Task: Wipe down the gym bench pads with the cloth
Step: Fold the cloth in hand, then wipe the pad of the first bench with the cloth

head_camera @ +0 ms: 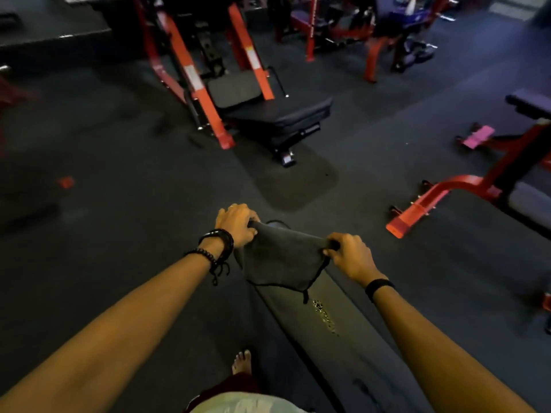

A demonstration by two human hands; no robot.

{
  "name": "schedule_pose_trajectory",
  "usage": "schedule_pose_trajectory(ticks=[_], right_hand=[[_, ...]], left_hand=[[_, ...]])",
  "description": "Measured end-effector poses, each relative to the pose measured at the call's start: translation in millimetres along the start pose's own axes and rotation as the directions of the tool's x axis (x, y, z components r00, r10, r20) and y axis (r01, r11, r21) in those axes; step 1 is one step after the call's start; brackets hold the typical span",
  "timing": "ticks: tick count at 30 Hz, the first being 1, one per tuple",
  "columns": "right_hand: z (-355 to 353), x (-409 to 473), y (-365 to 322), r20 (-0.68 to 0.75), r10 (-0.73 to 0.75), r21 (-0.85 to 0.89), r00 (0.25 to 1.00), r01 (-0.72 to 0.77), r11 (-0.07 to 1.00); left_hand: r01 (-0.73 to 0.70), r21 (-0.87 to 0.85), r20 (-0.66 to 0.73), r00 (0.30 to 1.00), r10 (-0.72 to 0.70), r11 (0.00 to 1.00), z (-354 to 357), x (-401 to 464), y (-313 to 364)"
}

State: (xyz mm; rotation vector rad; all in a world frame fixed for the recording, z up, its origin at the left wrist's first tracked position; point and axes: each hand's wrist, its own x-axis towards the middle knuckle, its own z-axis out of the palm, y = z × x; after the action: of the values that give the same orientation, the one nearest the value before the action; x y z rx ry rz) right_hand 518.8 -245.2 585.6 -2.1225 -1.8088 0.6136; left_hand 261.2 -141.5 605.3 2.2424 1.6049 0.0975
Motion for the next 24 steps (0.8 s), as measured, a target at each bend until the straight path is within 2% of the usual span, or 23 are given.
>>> schedule_pose_trajectory(ticks=[2,4,6,8,9,11,16,20,24], right_hand=[[4.2,13.1,-10.7,-0.098,-0.067,0.010,0.993,0.068,0.998],[12.2,26.2,-15.8,-0.119,-0.114,-0.026,0.986,0.112,0.993],[23.1,36.1,-15.0,-0.001,-0.086,-0.177,0.996,0.085,0.981],[34.3,40.9,-12.1,0.168,0.047,-0.348,0.985,0.015,0.938],[39.5,41.1,-10.1,0.227,0.112,-0.379,0.968,-0.018,0.925],[49.1,40.7,-6.6,0.278,0.191,-0.361,0.941,-0.082,0.929],[67.4,46.8,-2.0,0.383,0.259,-0.323,0.887,-0.134,0.937],[76.5,63.2,-11.3,0.408,0.210,-0.274,0.889,-0.100,0.957],[86.9,88.2,-17.4,0.455,0.067,-0.158,0.888,0.006,0.987]], left_hand=[[0.019,-0.027,-0.087,0.996,-0.021,0.999,-6.1,1.2,-10.2],[0.020,-0.031,-0.107,0.994,-0.023,0.999,-6.7,0.3,-20.1],[-0.001,-0.003,-0.006,1.000,0.001,1.000,1.5,-3.1,-29.8],[0.000,-0.005,0.118,0.993,0.001,1.000,16.4,-9.1,-39.0],[0.015,-0.020,0.142,0.990,-0.012,1.000,25.0,-11.7,-44.2],[0.054,-0.061,0.148,0.988,-0.045,0.997,41.4,-15.6,-54.4],[0.146,-0.113,0.234,0.965,-0.116,0.983,72.7,-22.1,-72.6],[0.215,-0.152,0.233,0.956,-0.177,0.965,87.5,-17.7,-82.5],[0.296,-0.150,0.206,0.943,-0.263,0.943,99.9,-7.3,-85.1]])
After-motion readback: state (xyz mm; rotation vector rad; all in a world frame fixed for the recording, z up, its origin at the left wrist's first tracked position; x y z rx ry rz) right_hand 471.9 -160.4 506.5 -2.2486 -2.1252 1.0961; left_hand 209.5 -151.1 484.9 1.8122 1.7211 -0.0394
